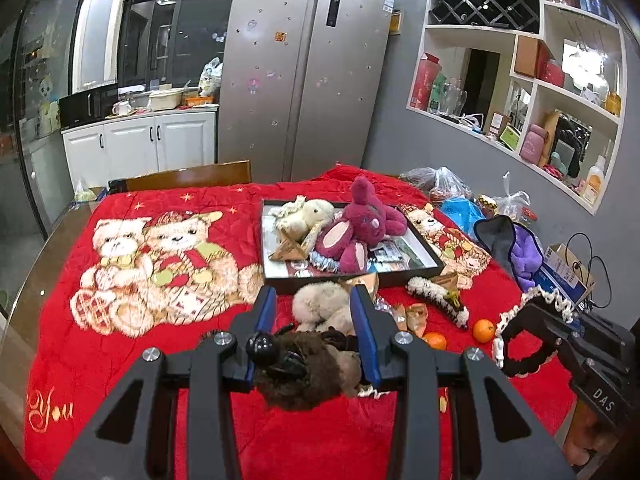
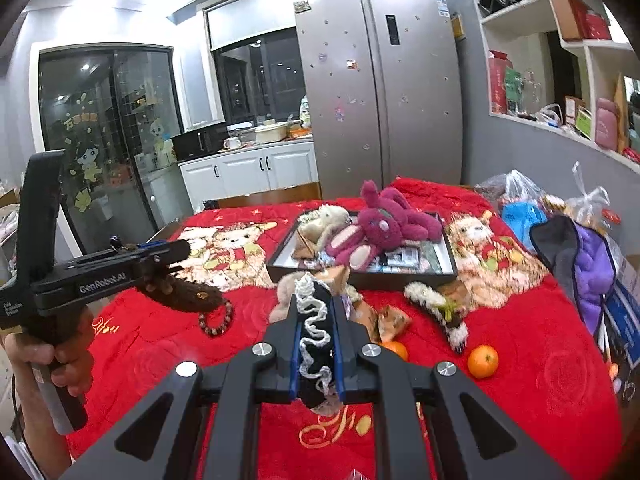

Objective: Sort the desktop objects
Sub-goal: 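Lift both held items and carry them over the box, then open the right tool releasing the lace piece while the left tool drops the brown plush into the box, then withdraw both open tools from the box back toward the pile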

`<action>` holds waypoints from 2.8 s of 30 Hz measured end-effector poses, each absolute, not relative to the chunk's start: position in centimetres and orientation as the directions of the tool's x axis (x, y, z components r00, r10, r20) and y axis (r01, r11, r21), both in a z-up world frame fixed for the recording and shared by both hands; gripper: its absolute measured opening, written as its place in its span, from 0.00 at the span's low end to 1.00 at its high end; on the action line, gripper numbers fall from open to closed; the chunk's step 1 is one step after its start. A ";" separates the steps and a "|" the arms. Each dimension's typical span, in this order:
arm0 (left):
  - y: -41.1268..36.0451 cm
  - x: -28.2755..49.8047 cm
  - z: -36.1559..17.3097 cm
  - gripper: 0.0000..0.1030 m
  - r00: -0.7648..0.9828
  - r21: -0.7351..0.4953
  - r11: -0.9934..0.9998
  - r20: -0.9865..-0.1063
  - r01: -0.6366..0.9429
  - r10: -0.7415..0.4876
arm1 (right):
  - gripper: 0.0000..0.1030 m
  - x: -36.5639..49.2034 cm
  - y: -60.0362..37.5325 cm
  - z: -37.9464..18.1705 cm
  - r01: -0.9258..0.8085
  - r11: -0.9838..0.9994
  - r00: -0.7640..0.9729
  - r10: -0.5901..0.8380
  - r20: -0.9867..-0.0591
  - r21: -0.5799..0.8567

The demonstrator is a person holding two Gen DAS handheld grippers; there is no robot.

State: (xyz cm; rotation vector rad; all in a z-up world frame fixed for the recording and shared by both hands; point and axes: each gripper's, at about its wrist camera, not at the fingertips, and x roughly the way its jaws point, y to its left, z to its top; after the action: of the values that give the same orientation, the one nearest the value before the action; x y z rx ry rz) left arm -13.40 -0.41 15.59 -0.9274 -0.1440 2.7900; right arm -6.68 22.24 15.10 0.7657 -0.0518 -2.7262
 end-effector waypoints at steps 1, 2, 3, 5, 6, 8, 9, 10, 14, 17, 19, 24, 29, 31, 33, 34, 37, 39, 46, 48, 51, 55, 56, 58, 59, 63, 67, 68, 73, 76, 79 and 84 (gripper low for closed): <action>-0.2 -13.9 16.0 0.38 -0.785 -0.152 -0.976 -0.581 -0.154 0.214 | 0.12 -7.0 22.1 15.5 0.286 -0.952 -0.812 -0.302 -0.500 0.112; 0.0 -14.2 16.3 0.38 -0.786 -0.150 -0.976 -0.580 -0.155 0.214 | 0.12 -7.4 21.9 16.0 0.289 -0.951 -0.814 -0.304 -0.495 0.109; 0.2 -14.6 16.6 0.38 -0.787 -0.148 -0.976 -0.578 -0.160 0.216 | 0.12 -7.8 21.8 16.4 0.295 -0.949 -0.815 -0.310 -0.490 0.109; 0.7 -15.4 17.3 0.38 -0.792 -0.136 -0.976 -0.572 -0.168 0.215 | 0.12 -8.4 21.6 17.4 0.315 -0.942 -0.813 -0.331 -0.479 0.117; 1.0 -15.8 17.6 0.38 -0.791 -0.132 -0.975 -0.570 -0.177 0.221 | 0.12 -8.9 21.6 17.7 0.332 -0.934 -0.806 -0.352 -0.476 0.130; 1.3 -17.1 18.3 0.38 -0.780 -0.151 -0.968 -0.573 -0.201 0.251 | 0.12 -9.9 21.7 18.3 0.350 -0.925 -0.796 -0.376 -0.475 0.147; 1.6 -17.7 18.7 0.38 -0.772 -0.162 -0.962 -0.574 -0.219 0.272 | 0.12 -10.5 21.7 18.6 0.349 -0.925 -0.794 -0.376 -0.477 0.148; 1.7 -18.3 19.0 0.38 -0.764 -0.174 -0.956 -0.575 -0.234 0.292 | 0.12 -11.1 21.8 18.8 0.350 -0.924 -0.792 -0.379 -0.479 0.151; 2.6 -21.0 19.9 0.38 -0.732 -0.189 -0.937 -0.587 -0.293 0.347 | 0.12 -13.7 22.4 19.8 0.344 -0.926 -0.791 -0.375 -0.483 0.156; 3.5 -24.0 20.1 0.38 -0.721 -0.185 -0.938 -0.601 -0.293 0.344 | 0.12 -15.8 23.0 20.1 0.323 -0.934 -0.797 -0.355 -0.489 0.153; 3.9 -26.0 19.9 0.38 -0.720 -0.178 -0.945 -0.613 -0.275 0.325 | 0.12 -17.9 23.5 19.9 0.302 -0.937 -0.793 -0.350 -0.500 0.176; 5.0 -31.1 18.3 0.38 -0.708 -0.178 -0.953 -0.638 -0.247 0.303 | 0.12 -22.7 24.2 18.9 0.264 -0.948 -0.782 -0.317 -0.537 0.176; 5.7 -35.9 15.4 0.38 -0.730 -0.155 -0.970 -0.639 -0.185 0.241 | 0.12 -28.3 24.1 17.0 0.235 -0.960 -0.757 -0.280 -0.590 0.154; 5.8 -37.8 13.5 0.38 -0.726 -0.159 -0.975 -0.652 -0.154 0.221 | 0.12 -30.6 23.8 16.0 0.230 -0.961 -0.741 -0.276 -0.612 0.154; 5.8 -39.2 11.8 0.38 -0.709 -0.161 -0.976 -0.671 -0.147 0.217 | 0.12 -32.7 23.4 14.9 0.223 -0.964 -0.730 -0.264 -0.630 0.145; 5.7 -39.6 10.9 0.38 -0.706 -0.156 -0.978 -0.677 -0.140 0.209 | 0.12 -33.2 23.2 14.5 0.222 -0.964 -0.726 -0.262 -0.635 0.144; 5.6 -40.5 9.1 0.38 -0.696 -0.125 -0.984 -0.694 -0.131 0.181 | 0.12 -34.7 23.1 12.5 0.225 -0.960 -0.709 -0.277 -0.649 0.165; 5.4 -40.2 8.7 0.38 -0.699 -0.133 -0.982 -0.690 -0.133 0.188 | 0.12 -35.6 22.7 11.2 0.232 -0.963 -0.679 -0.262 -0.686 0.138; 5.8 -39.2 8.5 0.38 -0.712 -0.076 -0.990 -0.689 -0.118 0.137 | 0.12 -36.1 24.3 9.8 0.202 -0.970 -0.659 -0.235 -0.715 0.133; 6.2 -38.9 8.6 0.38 -0.715 -0.062 -0.991 -0.687 -0.121 0.130 | 0.12 -36.3 24.7 9.6 0.191 -0.970 -0.653 -0.240 -0.718 0.151; 6.6 -38.7 8.4 0.38 -0.711 -0.044 -0.991 -0.692 -0.128 0.122 | 0.12 -36.4 25.0 9.3 0.177 -0.971 -0.647 -0.239 -0.724 0.162; 6.8 -38.7 8.3 0.38 -0.708 -0.039 -0.992 -0.696 -0.124 0.116 | 0.12 -36.5 24.9 8.9 0.172 -0.970 -0.636 -0.242 -0.733 0.171; 6.8 -38.7 8.3 0.39 -0.710 -0.039 -0.991 -0.695 -0.126 0.117 | 0.12 -36.5 24.9 8.8 0.172 -0.970 -0.636 -0.241 -0.733 0.170; 6.9 -38.5 8.5 0.43 -0.715 -0.034 -0.991 -0.689 -0.131 0.118 | 0.17 -36.4 24.5 9.0 0.185 -0.972 -0.643 -0.231 -0.730 0.145; 6.9 -38.4 8.6 0.46 -0.720 -0.032 -0.991 -0.684 -0.131 0.117 | 0.33 -36.2 24.2 9.2 0.191 -0.972 -0.644 -0.227 -0.730 0.133; 7.2 -37.6 9.6 0.72 -0.762 0.010 -0.991 -0.640 -0.133 0.096 | 0.61 -35.6 24.1 10.2 0.194 -0.975 -0.680 -0.213 -0.702 0.108; 7.0 -37.3 10.3 0.75 -0.766 0.001 -0.992 -0.634 -0.130 0.100 | 0.63 -35.3 24.5 10.9 0.186 -0.976 -0.689 -0.212 -0.693 0.114; 6.9 -37.3 10.3 0.76 -0.765 -0.004 -0.992 -0.636 -0.127 0.101 | 0.63 -35.3 24.6 11.0 0.185 -0.975 -0.689 -0.216 -0.692 0.120; 6.5 -37.3 10.5 0.76 -0.770 -0.006 -0.993 -0.631 -0.118 0.095 | 0.63 -35.4 24.9 11.1 0.180 -0.975 -0.689 -0.219 -0.691 0.130; 6.4 -37.3 10.5 0.76 -0.769 -0.008 -0.993 -0.633 -0.116 0.095 | 0.63 -35.4 24.9 11.1 0.178 -0.976 -0.692 -0.216 -0.689 0.127; 6.5 -37.1 10.8 0.76 -0.776 -0.003 -0.993 -0.624 -0.115 0.092 | 0.63 -35.3 25.0 11.2 0.177 -0.975 -0.692 -0.220 -0.687 0.134; 6.3 -36.4 11.8 0.76 -0.793 0.005 -0.994 -0.603 -0.113 0.087 | 0.63 -34.6 24.8 12.0 0.187 -0.974 -0.704 -0.226 -0.673 0.131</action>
State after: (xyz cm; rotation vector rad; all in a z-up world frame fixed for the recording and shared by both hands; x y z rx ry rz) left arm -36.45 6.34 11.81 -0.9653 0.0623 2.8773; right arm -34.65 24.79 11.97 1.0807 -0.0774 -2.7088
